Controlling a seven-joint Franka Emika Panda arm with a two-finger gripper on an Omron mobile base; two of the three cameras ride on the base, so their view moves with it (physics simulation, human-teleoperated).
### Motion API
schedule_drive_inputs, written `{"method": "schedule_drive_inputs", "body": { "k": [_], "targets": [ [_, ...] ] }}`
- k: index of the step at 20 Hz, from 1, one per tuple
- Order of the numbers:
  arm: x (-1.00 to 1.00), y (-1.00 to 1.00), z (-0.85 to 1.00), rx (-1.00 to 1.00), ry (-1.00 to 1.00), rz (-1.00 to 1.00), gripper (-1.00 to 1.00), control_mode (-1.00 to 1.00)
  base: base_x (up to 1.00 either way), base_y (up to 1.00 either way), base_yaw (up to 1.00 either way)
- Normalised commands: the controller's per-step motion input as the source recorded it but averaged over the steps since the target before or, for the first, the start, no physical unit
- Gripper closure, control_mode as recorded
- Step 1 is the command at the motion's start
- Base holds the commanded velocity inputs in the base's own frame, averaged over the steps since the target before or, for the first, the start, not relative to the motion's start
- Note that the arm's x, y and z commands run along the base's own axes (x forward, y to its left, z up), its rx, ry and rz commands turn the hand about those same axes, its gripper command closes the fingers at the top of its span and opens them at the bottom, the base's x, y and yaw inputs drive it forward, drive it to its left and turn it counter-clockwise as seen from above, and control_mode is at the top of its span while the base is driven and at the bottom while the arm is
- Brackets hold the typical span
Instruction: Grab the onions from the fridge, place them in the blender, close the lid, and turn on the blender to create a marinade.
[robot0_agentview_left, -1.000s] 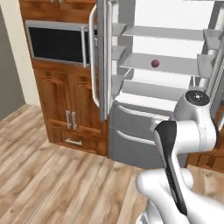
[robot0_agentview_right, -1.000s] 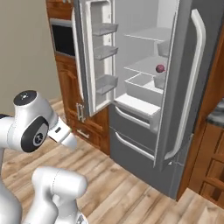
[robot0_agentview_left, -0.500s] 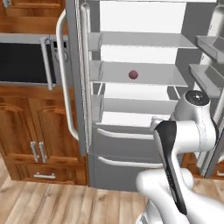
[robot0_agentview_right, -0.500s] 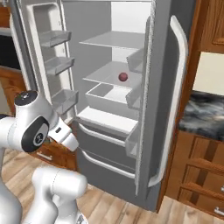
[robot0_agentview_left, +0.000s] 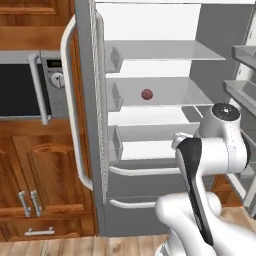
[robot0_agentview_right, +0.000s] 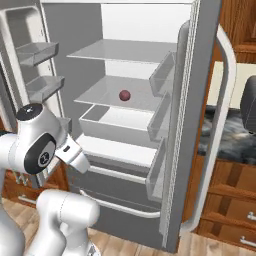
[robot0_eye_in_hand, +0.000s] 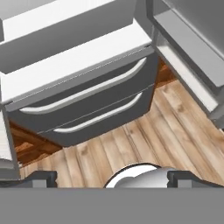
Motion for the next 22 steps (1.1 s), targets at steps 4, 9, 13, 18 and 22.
{"method": "schedule_drive_inputs", "body": {
  "k": [4, 9, 13, 18, 22],
  "targets": [
    [0.00, 0.00, 0.00, 0.00, 0.00, 0.00, -1.00, 1.00, 0.71, 0.16, -0.16],
    [0.00, 0.00, 0.00, 0.00, 0.00, 0.00, -1.00, 1.00, 0.72, 0.02, -0.04],
    [0.00, 0.00, 0.00, 0.00, 0.00, 0.00, -1.00, 1.00, 0.69, 0.00, 0.00],
    [0.00, 0.00, 0.00, 0.00, 0.00, 0.00, -1.00, 1.00, 0.52, 0.00, 0.05],
    [0.40, 0.00, 0.28, -0.04, -0.16, 0.12, -1.00, -1.00, 0.00, 0.00, 0.00]
  ]
}}
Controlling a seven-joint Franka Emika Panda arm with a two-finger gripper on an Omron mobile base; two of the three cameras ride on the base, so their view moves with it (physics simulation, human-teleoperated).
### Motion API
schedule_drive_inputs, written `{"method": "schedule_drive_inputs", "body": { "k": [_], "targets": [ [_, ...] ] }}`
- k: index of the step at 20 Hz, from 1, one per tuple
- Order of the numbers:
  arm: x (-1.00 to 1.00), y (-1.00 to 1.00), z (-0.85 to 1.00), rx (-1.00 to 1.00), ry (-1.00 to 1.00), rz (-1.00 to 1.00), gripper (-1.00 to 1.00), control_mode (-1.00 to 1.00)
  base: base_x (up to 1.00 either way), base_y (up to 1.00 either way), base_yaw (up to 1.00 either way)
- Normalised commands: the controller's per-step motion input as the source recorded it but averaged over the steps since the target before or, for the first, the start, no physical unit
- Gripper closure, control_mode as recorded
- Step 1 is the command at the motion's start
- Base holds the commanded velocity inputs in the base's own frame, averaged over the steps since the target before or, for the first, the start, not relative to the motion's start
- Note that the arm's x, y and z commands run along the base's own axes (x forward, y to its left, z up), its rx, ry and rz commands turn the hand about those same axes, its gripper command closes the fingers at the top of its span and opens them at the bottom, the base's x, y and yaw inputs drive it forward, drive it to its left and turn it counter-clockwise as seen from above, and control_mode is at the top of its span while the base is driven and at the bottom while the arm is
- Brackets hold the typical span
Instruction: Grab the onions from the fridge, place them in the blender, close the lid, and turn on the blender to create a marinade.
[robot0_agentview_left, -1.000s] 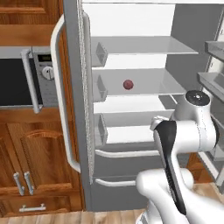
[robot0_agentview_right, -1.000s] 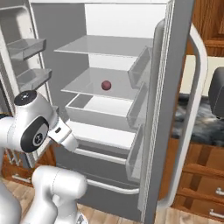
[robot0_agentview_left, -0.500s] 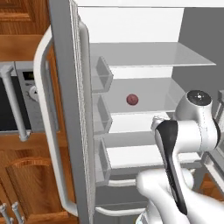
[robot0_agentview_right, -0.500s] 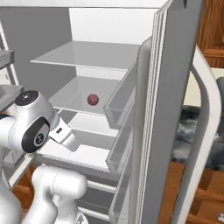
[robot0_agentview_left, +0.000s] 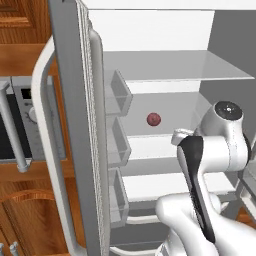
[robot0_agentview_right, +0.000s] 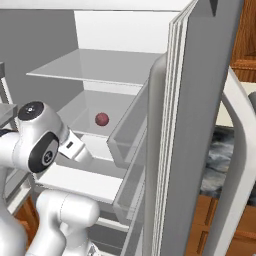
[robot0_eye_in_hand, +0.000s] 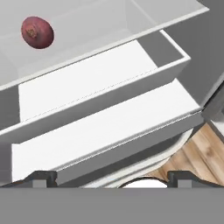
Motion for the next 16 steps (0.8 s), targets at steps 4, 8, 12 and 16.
{"method": "schedule_drive_inputs", "body": {
  "k": [4, 8, 12, 16],
  "targets": [
    [0.56, 0.00, 0.30, -0.11, -0.16, 0.11, -1.00, -1.00, 0.00, 0.00, 0.00],
    [0.72, 0.05, 0.23, -0.09, -0.05, 0.04, -1.00, -1.00, 0.00, 0.00, 0.00],
    [0.86, 0.24, 0.05, 0.00, 0.07, 0.03, -1.00, -1.00, 0.00, 0.00, 0.00],
    [0.84, 0.34, -0.13, -0.01, 0.08, 0.00, -1.00, -1.00, 0.00, 0.00, 0.00]
  ]
}}
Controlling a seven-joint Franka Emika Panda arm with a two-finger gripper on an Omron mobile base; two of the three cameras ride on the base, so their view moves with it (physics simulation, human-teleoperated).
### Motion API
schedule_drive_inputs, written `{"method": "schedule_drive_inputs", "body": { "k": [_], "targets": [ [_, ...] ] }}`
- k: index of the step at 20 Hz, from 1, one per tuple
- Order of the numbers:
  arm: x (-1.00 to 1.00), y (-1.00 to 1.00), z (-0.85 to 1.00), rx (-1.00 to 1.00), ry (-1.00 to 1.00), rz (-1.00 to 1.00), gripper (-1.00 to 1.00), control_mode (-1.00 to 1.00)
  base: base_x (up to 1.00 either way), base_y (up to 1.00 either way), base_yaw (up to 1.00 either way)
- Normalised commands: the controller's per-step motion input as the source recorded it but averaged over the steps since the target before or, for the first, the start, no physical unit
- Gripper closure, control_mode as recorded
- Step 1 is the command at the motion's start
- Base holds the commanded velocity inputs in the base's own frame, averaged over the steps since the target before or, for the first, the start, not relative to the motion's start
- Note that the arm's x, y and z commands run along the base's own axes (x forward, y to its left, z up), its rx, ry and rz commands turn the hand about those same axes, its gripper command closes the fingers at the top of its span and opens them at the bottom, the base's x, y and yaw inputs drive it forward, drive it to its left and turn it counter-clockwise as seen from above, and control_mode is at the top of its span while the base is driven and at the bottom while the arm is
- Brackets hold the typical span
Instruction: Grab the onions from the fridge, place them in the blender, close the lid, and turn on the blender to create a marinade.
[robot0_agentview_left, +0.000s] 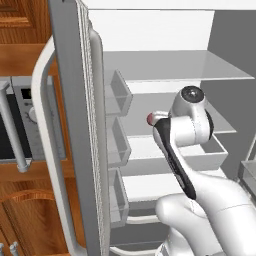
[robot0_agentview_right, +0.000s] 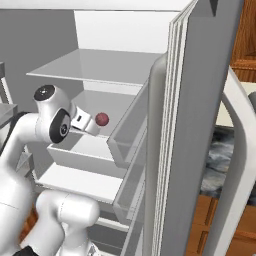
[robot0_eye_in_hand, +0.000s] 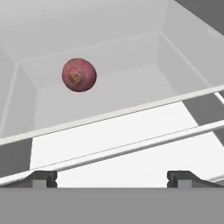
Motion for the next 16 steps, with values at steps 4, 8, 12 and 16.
{"method": "schedule_drive_inputs", "body": {
  "k": [4, 8, 12, 16],
  "targets": [
    [0.76, 0.14, -0.31, -0.01, 0.00, 0.00, -1.00, -1.00, 0.00, 0.00, 0.00],
    [0.68, 0.00, -0.29, 0.00, 0.00, 0.00, -1.00, -1.00, 0.00, 0.00, 0.00],
    [0.67, 0.00, -0.18, 0.00, 0.01, 0.00, -1.00, -1.00, 0.00, 0.00, 0.00],
    [0.62, 0.00, -0.16, 0.00, 0.04, 0.00, -1.00, -1.00, 0.00, 0.00, 0.00]
  ]
}}
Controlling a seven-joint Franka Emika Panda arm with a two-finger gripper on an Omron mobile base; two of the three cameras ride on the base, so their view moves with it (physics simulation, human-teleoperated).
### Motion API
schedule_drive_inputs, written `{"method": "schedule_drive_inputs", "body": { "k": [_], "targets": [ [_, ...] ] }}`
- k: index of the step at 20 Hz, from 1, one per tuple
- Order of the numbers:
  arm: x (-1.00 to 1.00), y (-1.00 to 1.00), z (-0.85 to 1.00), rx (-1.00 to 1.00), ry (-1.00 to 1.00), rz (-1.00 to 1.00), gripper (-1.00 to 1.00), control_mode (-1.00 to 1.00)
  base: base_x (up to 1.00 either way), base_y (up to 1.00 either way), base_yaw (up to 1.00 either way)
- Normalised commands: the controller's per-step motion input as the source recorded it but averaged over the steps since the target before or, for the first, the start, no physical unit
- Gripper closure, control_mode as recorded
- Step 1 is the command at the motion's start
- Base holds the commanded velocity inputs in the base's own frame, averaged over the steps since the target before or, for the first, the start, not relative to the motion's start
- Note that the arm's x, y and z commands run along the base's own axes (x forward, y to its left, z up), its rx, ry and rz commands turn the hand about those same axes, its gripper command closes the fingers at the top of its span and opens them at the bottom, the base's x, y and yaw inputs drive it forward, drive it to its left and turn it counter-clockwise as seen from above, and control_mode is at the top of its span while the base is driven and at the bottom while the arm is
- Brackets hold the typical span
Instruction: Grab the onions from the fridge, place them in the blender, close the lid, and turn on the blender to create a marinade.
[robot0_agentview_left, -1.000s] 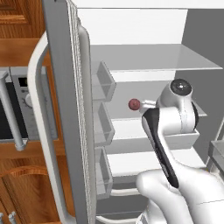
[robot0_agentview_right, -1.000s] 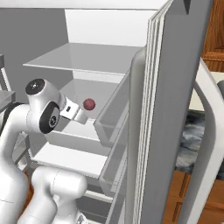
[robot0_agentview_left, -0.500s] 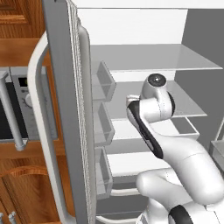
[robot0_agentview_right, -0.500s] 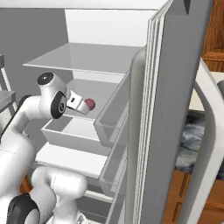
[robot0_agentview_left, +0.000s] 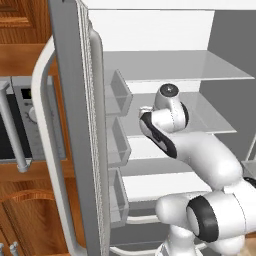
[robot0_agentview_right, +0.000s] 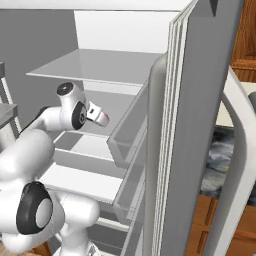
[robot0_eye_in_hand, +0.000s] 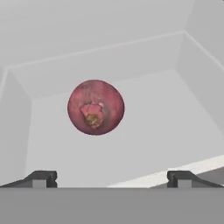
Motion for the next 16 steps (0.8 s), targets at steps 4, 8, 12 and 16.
{"method": "schedule_drive_inputs", "body": {
  "k": [4, 8, 12, 16],
  "targets": [
    [0.49, 0.00, -0.23, 0.00, 0.01, 0.00, -1.00, -1.00, 0.00, 0.00, 0.00],
    [0.46, 0.00, -0.26, 0.00, 0.00, 0.00, -1.00, -1.00, 0.00, 0.00, 0.00],
    [0.41, 0.00, -0.35, -0.01, 0.00, 0.00, -1.00, -1.00, 0.00, 0.00, 0.00],
    [0.41, 0.00, -0.21, 0.00, 0.00, 0.00, -1.00, -1.00, 0.00, 0.00, 0.00]
  ]
}}
